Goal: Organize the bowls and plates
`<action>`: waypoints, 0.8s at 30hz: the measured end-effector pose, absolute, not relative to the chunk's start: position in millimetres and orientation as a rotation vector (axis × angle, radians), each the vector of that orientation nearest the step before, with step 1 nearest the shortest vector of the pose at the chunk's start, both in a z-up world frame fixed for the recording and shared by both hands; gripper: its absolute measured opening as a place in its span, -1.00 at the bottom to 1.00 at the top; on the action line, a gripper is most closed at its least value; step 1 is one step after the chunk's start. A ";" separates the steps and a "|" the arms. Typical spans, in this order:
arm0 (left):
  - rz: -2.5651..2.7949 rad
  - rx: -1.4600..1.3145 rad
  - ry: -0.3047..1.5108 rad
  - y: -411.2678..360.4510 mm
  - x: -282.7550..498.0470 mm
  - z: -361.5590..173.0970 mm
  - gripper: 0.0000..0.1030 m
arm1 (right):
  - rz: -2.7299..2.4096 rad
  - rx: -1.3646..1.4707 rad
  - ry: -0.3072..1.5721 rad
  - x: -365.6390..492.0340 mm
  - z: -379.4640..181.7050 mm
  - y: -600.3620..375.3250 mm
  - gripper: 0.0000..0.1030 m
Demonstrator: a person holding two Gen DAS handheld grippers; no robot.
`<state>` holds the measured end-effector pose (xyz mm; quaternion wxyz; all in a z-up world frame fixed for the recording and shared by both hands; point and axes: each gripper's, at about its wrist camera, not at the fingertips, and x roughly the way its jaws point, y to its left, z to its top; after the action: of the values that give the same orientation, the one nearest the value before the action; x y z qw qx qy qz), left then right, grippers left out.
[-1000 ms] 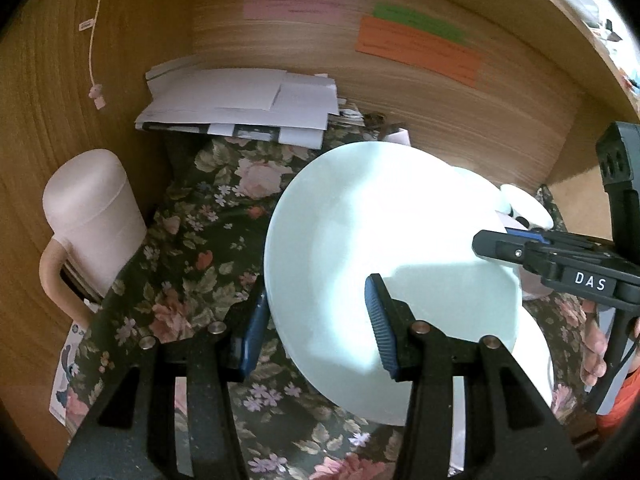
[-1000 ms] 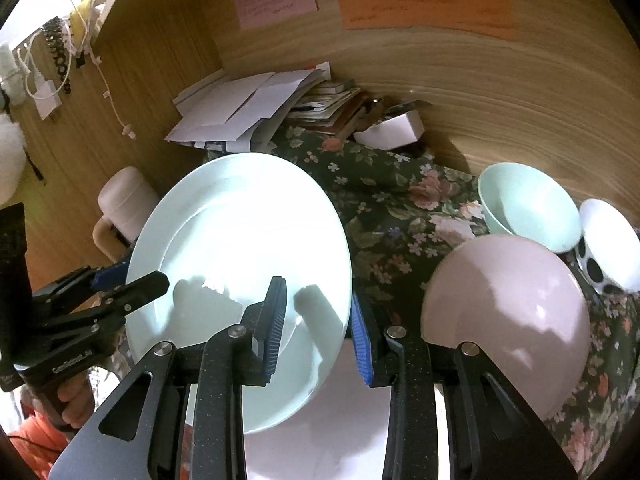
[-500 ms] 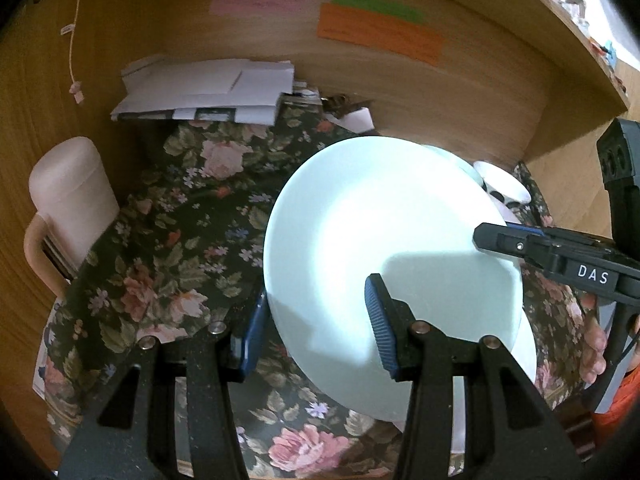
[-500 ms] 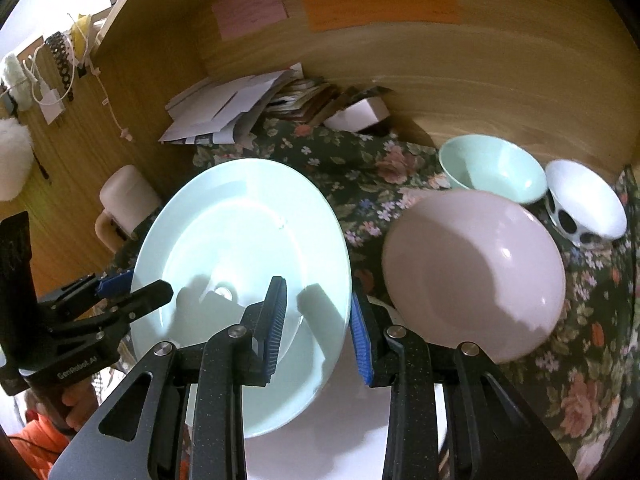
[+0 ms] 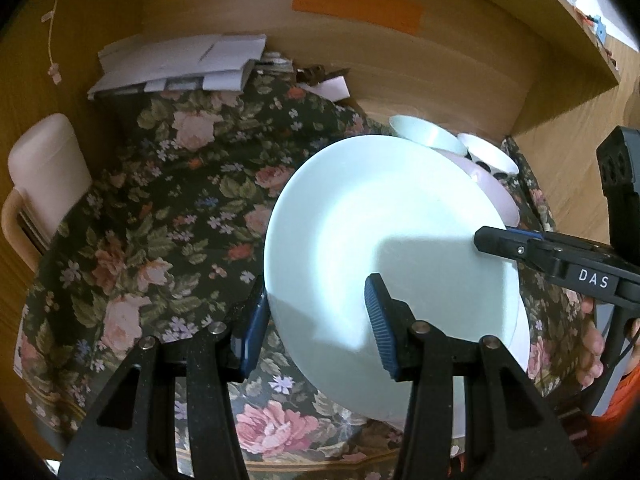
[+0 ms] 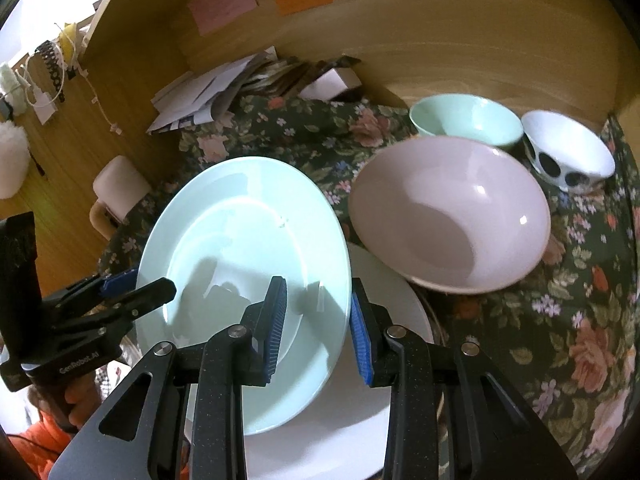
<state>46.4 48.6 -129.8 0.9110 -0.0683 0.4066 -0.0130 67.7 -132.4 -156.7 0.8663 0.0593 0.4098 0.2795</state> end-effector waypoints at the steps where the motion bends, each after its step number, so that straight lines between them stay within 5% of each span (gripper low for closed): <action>1: -0.030 -0.139 0.841 47.4 46.0 -131.4 -0.09 | 0.582 0.126 0.861 66.2 -158.9 -133.8 -0.45; 24: -0.076 -0.124 0.925 25.4 50.5 -157.2 -0.13 | 0.537 0.171 0.929 53.9 -187.7 -156.9 -0.45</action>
<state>50.5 25.4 -157.2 0.8924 -0.0597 0.4458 -0.0367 53.9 -156.9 -187.7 0.8560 0.0815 0.4422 0.2553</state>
